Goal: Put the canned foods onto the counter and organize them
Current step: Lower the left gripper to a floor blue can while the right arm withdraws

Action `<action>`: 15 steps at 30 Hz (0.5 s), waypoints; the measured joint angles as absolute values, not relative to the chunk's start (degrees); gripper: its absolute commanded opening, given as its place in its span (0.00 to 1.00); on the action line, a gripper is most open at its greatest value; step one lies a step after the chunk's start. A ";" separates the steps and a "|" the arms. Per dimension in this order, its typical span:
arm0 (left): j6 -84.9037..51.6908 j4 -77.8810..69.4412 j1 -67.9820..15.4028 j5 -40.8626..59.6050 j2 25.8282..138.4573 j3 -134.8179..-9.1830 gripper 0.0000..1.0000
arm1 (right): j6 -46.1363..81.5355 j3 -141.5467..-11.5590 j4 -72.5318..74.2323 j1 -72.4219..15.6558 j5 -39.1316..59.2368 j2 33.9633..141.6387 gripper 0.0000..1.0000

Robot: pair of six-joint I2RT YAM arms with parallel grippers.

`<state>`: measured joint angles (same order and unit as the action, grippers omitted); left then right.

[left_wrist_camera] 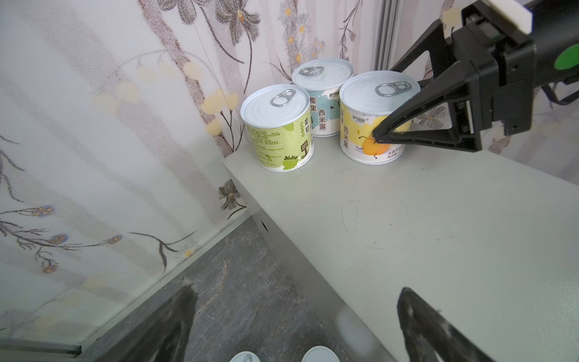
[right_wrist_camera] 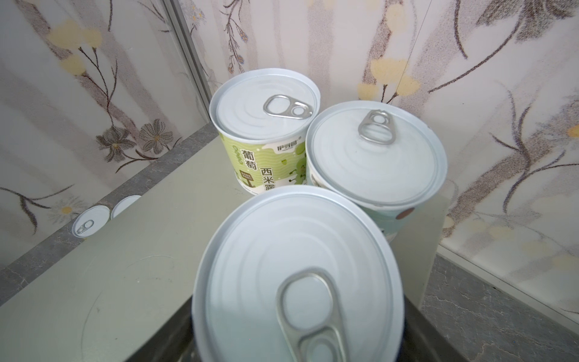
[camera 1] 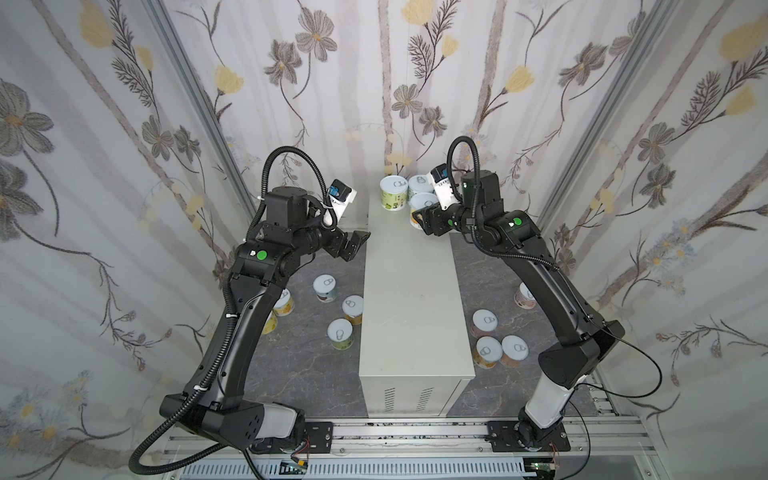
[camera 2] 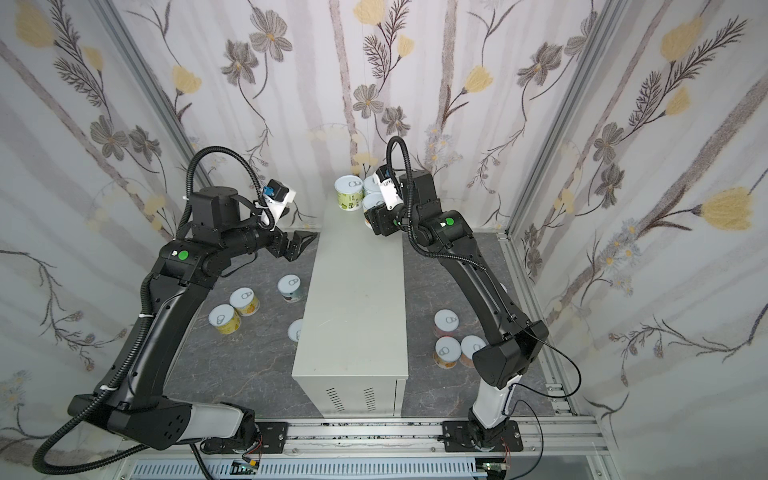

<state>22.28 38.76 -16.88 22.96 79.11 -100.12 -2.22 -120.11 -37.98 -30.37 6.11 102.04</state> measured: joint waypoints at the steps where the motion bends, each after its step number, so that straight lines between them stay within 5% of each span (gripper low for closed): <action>1: 22.28 38.76 -16.88 22.96 79.11 -100.12 1.00 | -2.22 -120.11 -37.98 -30.37 6.11 102.04 0.75; 15: 22.28 38.76 -16.88 23.40 78.19 -99.96 1.00 | -2.20 -120.05 -42.96 -30.85 6.28 102.30 0.90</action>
